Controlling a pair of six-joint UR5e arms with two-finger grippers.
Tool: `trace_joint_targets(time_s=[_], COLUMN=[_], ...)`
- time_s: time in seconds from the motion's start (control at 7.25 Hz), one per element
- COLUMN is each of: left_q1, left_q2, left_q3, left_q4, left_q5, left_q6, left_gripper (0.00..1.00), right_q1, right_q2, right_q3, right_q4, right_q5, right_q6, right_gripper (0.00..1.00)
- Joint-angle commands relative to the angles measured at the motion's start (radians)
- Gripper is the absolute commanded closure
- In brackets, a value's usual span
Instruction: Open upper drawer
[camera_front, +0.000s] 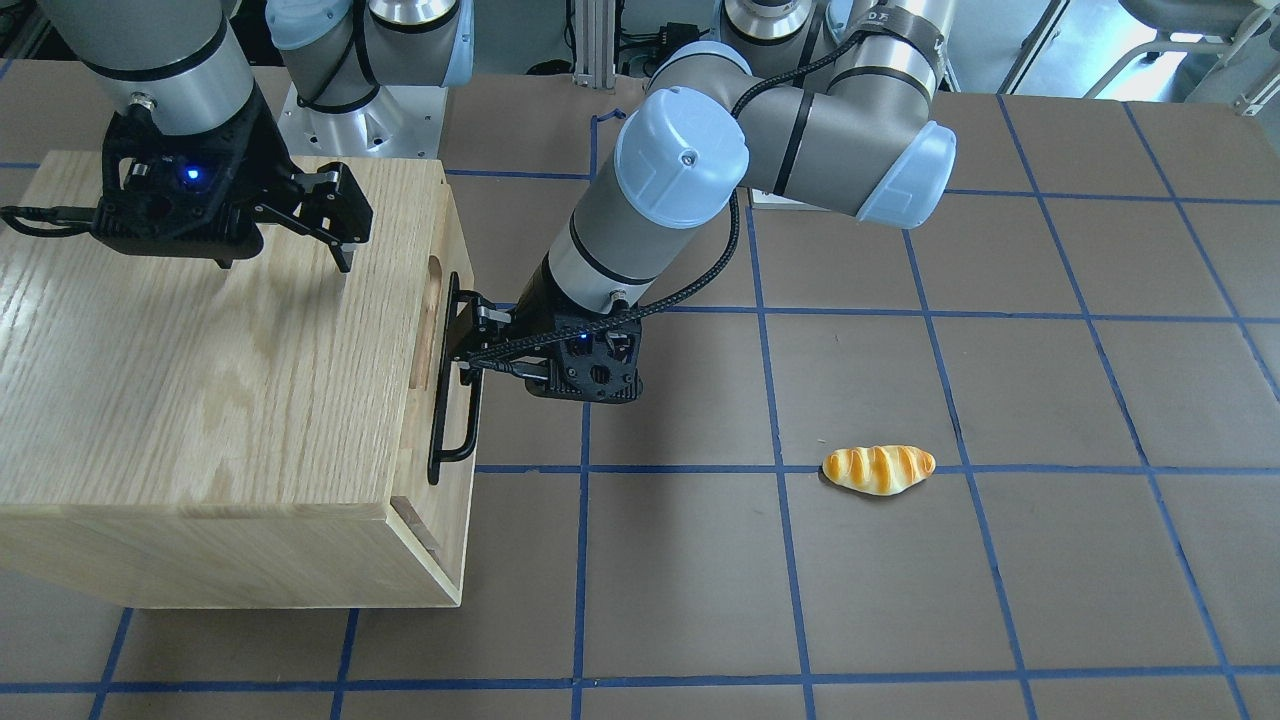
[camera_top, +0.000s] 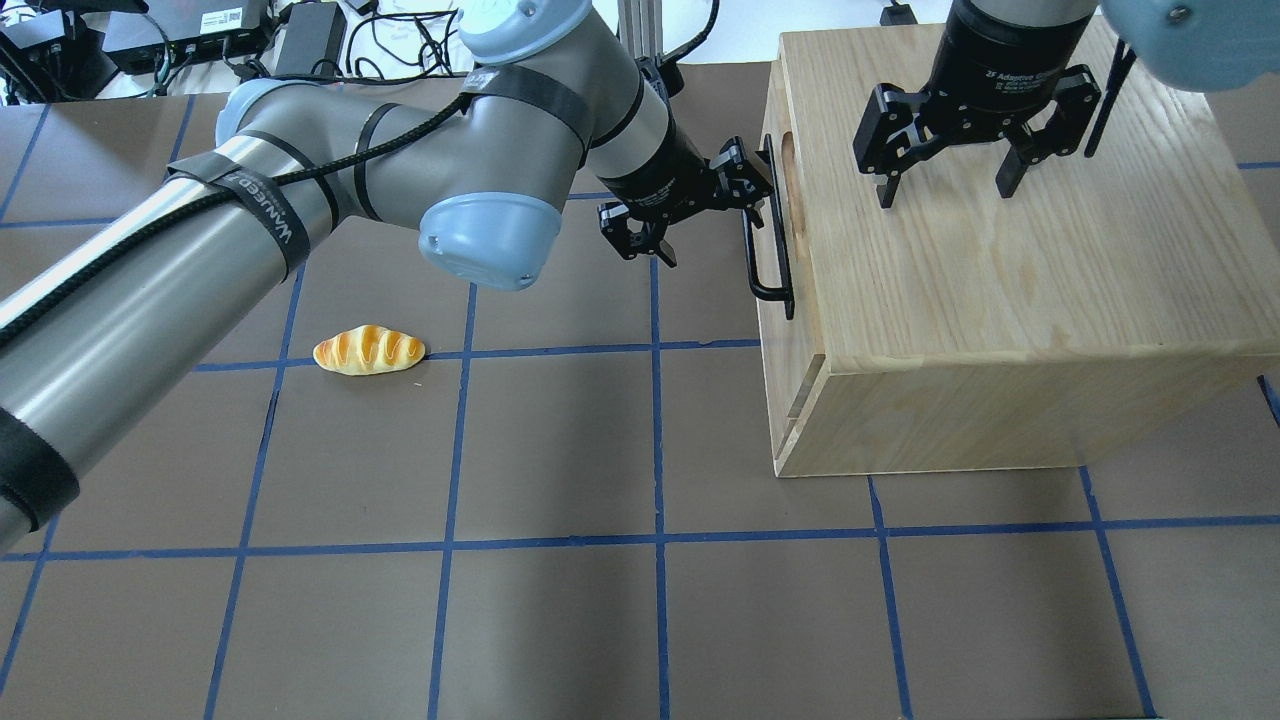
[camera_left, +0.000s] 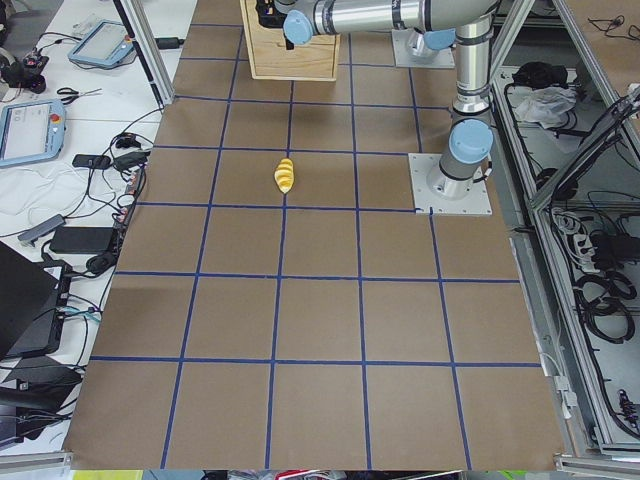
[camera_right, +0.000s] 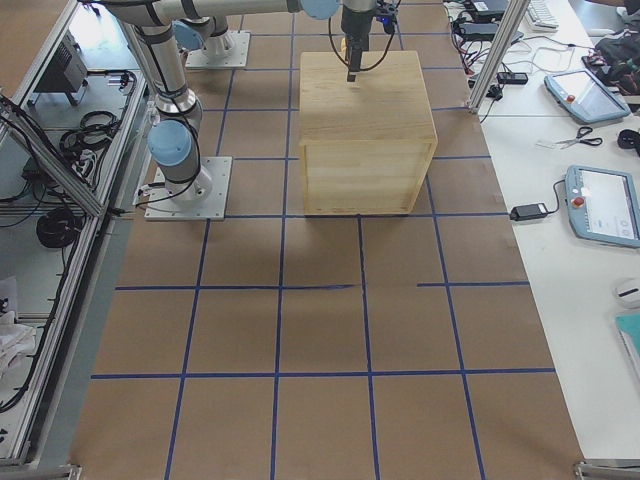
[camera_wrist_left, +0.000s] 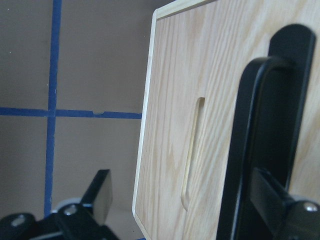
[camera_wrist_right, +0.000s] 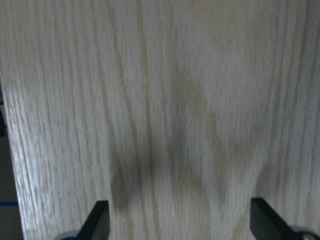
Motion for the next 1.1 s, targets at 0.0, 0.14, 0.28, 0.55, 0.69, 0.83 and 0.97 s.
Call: trace_joint_targets(time_s=[0.0, 0.14, 0.28, 0.55, 0.69, 0.83, 0.97], left_q1=[0.0, 0.0, 0.0, 0.0, 0.0, 0.003, 0.011], left_q2=[0.017, 0.031, 0.031, 0.041, 0.049, 0.054, 0.06], left_q3=[-0.01, -0.01, -0.016, -0.049, -0.049, -0.049, -0.055], left_q4=[-0.004, -0.005, -0.018, -0.021, -0.022, -0.022, -0.024], left_q5=[0.002, 0.002, 0.018, 0.087, 0.087, 0.088, 0.09], left_q6=[0.007, 0.01, 0.036, 0.071, 0.071, 0.074, 0.089], left_gripper=[0.0, 0.0, 0.0, 0.0, 0.0, 0.0, 0.0], right_q1=[-0.001, 0.001, 0.001, 0.001, -0.001, 0.001, 0.001], right_q2=[0.0, 0.0, 0.0, 0.0, 0.0, 0.0, 0.0], right_q3=[0.0, 0.0, 0.0, 0.0, 0.0, 0.0, 0.0], right_q4=[0.0, 0.0, 0.0, 0.0, 0.0, 0.0, 0.0], right_q5=[0.0, 0.0, 0.0, 0.0, 0.0, 0.0, 0.0], right_q6=[0.0, 0.001, 0.001, 0.0, 0.0, 0.0, 0.0], right_gripper=[0.0, 0.0, 0.0, 0.0, 0.0, 0.0, 0.0])
